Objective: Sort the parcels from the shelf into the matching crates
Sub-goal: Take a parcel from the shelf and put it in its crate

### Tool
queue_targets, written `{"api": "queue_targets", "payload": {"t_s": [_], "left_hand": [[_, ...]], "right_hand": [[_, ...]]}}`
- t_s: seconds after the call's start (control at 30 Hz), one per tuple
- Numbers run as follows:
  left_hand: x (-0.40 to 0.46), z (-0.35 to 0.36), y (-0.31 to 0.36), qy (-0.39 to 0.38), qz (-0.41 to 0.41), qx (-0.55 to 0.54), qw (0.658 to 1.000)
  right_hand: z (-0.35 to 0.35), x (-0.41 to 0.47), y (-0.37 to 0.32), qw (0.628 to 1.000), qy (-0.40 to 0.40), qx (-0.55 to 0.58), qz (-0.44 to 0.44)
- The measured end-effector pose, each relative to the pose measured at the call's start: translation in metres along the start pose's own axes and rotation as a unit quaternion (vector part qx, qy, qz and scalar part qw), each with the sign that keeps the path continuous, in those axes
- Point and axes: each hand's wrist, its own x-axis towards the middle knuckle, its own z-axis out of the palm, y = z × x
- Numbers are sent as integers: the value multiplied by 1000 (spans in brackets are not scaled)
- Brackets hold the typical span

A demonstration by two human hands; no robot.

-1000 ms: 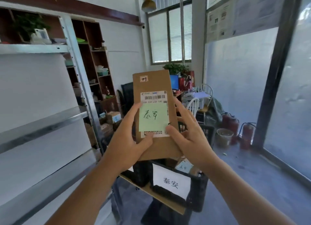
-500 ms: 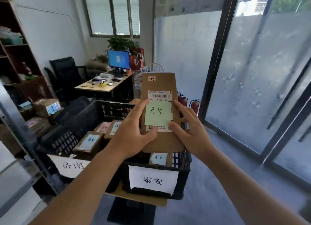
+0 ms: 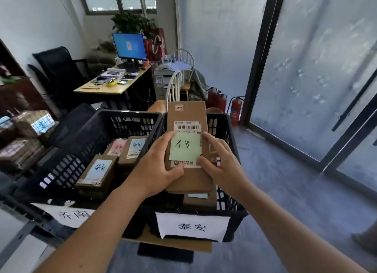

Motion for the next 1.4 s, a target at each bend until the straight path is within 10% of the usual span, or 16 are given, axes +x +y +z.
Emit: {"api": "queue_targets", "payload": {"t_s": [0.47, 1.4], "left_hand": [[32, 49, -81, -215, -247, 96, 940], [181, 103, -132, -201, -219, 249, 922]], "right_hand": [[78, 41, 84, 974, -180, -27, 133], [108, 172, 136, 977, -80, -83, 177]]}}
